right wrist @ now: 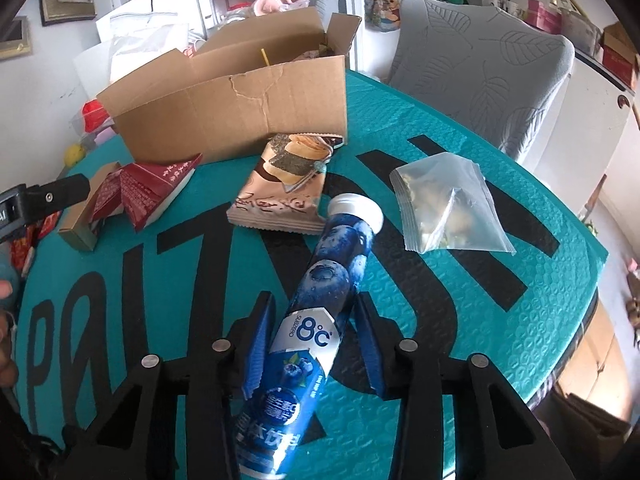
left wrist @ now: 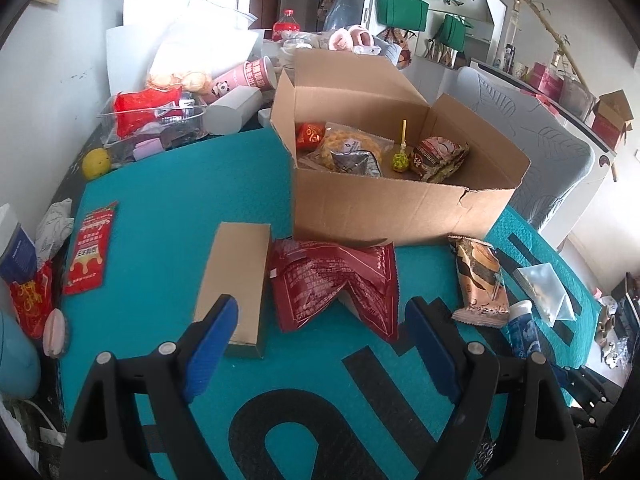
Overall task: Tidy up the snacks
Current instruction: 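Grasp the tan paper box with the left tool while the right tool grasps the blue drink tube, then lift the tan box and drink tube and carry them toward the cardboard box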
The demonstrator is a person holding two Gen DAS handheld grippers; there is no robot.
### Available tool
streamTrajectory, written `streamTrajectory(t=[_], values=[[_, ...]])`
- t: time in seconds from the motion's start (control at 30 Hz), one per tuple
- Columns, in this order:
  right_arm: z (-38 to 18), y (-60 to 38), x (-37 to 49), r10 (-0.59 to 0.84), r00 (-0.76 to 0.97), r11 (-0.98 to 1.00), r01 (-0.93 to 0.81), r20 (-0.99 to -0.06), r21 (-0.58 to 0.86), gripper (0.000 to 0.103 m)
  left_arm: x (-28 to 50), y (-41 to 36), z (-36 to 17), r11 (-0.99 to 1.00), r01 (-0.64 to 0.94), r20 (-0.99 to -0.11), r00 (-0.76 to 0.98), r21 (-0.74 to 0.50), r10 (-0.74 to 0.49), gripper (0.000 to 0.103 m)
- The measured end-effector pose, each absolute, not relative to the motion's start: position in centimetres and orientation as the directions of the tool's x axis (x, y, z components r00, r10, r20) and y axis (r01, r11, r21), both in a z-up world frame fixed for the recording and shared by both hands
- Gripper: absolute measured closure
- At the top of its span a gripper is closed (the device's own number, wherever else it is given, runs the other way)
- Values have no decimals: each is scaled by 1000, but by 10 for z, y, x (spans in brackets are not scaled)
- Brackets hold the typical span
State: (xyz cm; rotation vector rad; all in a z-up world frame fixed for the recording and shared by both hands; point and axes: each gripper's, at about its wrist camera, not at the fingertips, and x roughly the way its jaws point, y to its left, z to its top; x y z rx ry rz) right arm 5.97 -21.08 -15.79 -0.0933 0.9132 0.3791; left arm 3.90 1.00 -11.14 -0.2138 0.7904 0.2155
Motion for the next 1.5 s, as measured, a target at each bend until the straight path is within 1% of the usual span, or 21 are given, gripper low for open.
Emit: streamTrajectory(t=[0.07,0.17,0.33,0.53,0.67,0.77,0.8,0.87,0.9,0.93,1.0,1.1,1.33,1.5], values=[[-159,-212,60,287,546,926,-368,-787,83,73,45,11,-109,958,-271,-719,684,-95,122,17],[-159,-214,58,292,549,922,-379,-783,78,74,49,18,-105,949,-310,-716,676,-65,172,17],[-159,-213,59,307,540,917,-387,-784,92,74,50,41,-106,916,-399,-714,655,-49,247,17],[-159,-203,57,319,533,902,-424,-784,79,74,58,65,-123,871,-491,-760,561,13,328,17],[-160,-198,58,319,533,898,-435,-784,69,74,60,71,-135,864,-502,-782,518,49,346,17],[-160,-196,58,318,532,896,-439,-784,66,74,60,74,-143,877,-481,-798,523,15,300,17],[-160,-195,58,318,532,897,-438,-785,67,74,61,78,-146,878,-478,-808,523,-16,270,21],[-160,-195,58,323,528,897,-437,-785,75,74,60,81,-152,882,-465,-825,524,-72,209,48],[-160,-195,58,324,527,896,-437,-785,77,74,61,81,-157,886,-453,-836,520,-97,175,54],[-160,-195,57,325,527,896,-437,-785,78,74,60,81,-160,888,-447,-844,514,-109,155,58],[-160,-193,56,321,530,896,-439,-785,70,74,56,76,-161,894,-436,-836,527,-108,155,58],[-160,-192,53,323,531,894,-442,-784,69,75,47,70,-161,905,-407,-838,531,-126,122,59],[-161,-197,42,337,523,891,-445,-783,86,75,17,36,-159,941,-326,-848,521,-88,101,59],[-160,-199,31,339,519,888,-451,-785,86,75,-5,15,-158,956,-264,-850,525,-131,28,59]])
